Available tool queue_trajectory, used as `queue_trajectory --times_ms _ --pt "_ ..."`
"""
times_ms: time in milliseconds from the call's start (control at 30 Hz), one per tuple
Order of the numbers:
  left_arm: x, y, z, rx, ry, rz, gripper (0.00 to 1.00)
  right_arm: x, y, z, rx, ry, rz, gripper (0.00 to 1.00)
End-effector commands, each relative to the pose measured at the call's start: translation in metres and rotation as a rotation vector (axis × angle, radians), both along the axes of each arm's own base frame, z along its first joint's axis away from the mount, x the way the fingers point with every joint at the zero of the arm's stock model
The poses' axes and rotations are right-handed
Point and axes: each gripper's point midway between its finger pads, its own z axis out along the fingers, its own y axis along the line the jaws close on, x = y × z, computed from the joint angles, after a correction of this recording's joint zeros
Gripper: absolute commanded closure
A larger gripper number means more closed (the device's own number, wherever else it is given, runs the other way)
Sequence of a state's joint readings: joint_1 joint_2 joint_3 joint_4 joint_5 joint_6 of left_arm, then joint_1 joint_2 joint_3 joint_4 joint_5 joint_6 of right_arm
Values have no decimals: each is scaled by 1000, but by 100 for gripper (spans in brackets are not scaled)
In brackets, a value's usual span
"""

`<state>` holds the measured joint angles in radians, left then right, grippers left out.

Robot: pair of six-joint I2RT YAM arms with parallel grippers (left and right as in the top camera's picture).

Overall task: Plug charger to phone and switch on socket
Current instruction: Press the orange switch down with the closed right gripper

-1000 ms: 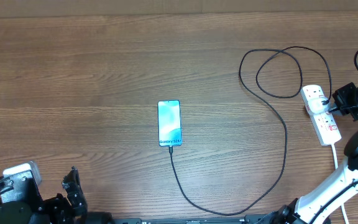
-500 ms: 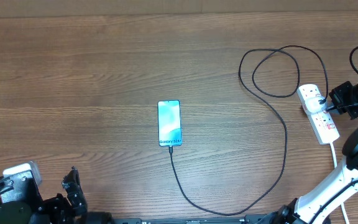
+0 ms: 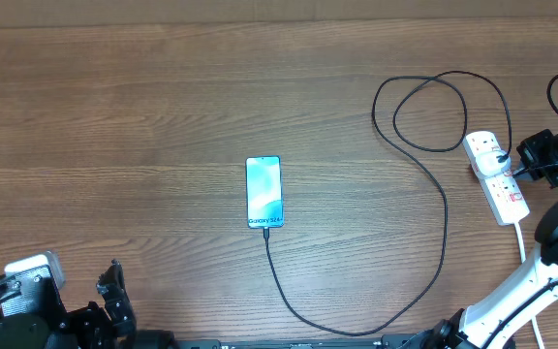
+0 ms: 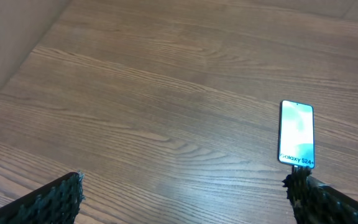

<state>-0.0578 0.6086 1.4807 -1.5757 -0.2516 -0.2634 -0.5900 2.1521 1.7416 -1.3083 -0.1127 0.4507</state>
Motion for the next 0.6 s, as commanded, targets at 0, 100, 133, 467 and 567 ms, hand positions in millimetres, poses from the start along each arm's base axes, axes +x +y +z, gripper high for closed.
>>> queue_trajectory --times_ms 0,100,133,467,567 --pt "-3 3 3 0 -20 24 0 12 0 3 -4 -36 22 96" --pt "-3 3 3 0 -20 24 0 12 4 -2 1 -29 30 96" --pt "-3 3 3 0 -20 24 0 11 5 -4 4 -23 31 96" --pt "-3 3 3 1 -20 24 0 13 6 -10 6 -21 35 96" --pt "-3 3 3 0 -20 24 0 13 7 -13 11 -15 37 96"
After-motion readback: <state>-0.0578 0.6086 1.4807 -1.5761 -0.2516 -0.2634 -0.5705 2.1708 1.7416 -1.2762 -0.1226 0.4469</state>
